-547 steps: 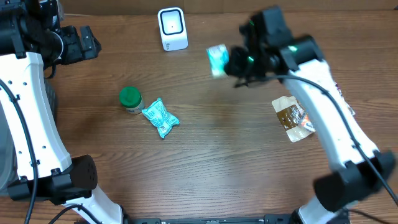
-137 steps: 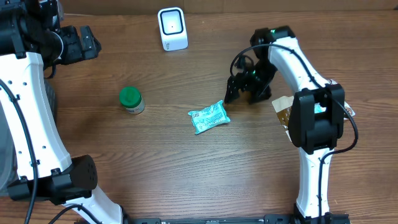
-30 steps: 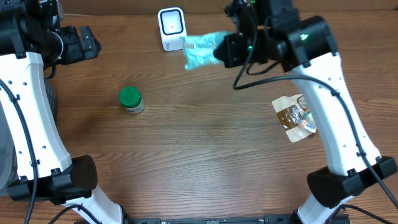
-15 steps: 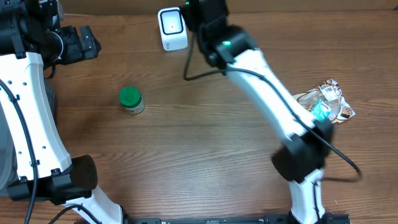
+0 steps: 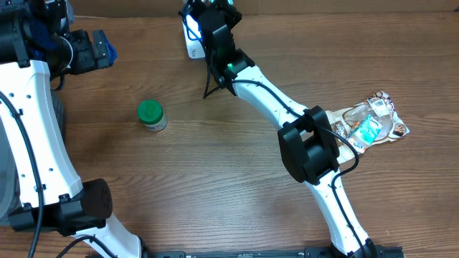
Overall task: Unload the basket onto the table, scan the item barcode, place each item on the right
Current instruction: 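Hold the teal wrapper in front of the white scanner, then carry the teal wrapper right and drop it on the item pile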
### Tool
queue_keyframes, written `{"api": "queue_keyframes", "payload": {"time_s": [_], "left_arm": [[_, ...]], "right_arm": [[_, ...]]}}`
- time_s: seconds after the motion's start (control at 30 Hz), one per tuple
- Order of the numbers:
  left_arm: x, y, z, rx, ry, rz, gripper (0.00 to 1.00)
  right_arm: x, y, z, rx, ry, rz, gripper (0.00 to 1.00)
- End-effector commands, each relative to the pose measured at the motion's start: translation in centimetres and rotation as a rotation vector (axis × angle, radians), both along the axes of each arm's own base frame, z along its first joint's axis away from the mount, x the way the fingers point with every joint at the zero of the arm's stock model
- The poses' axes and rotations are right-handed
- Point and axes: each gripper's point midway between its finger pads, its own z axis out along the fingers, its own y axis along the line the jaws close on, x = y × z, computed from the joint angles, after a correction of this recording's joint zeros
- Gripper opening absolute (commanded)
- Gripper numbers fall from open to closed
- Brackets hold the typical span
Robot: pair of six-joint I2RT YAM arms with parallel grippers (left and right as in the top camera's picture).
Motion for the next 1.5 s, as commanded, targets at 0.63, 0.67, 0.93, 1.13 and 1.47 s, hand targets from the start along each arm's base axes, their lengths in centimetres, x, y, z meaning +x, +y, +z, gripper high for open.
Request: {"api": "queue_keyframes", "payload": {"time_s": [0.63, 0.67, 0.93, 1.13, 1.47], "left_arm": [[0.0, -0.2, 0.1, 0.015, -0.003, -0.021, 1.0], [0.0, -0.2, 0.1, 0.015, -0.003, -0.021, 1.0], [0.0, -0.2, 0.2, 0.015, -0.004, -0.021, 1.0], [0.0, -0.2, 0.2, 0.015, -0.004, -0.021, 1.0], [0.0, -0.2, 0.1, 0.015, -0.003, -0.021, 1.0]], "right_arm": [[0.0, 2.2, -1.3, -0.036, 0.01, 0.084, 0.04], [0.0, 2.2, -1.3, -0.036, 0.01, 0.086, 0.04], [-0.1, 1.8, 0.1, -0.023, -0.016, 0.062, 0.04], [-1.5, 0.8, 6.6, 0.082, -0.078, 0.052, 0.04], [-8.8, -3.7, 18.4, 0.5, 0.077, 0.136, 0.04]]}}
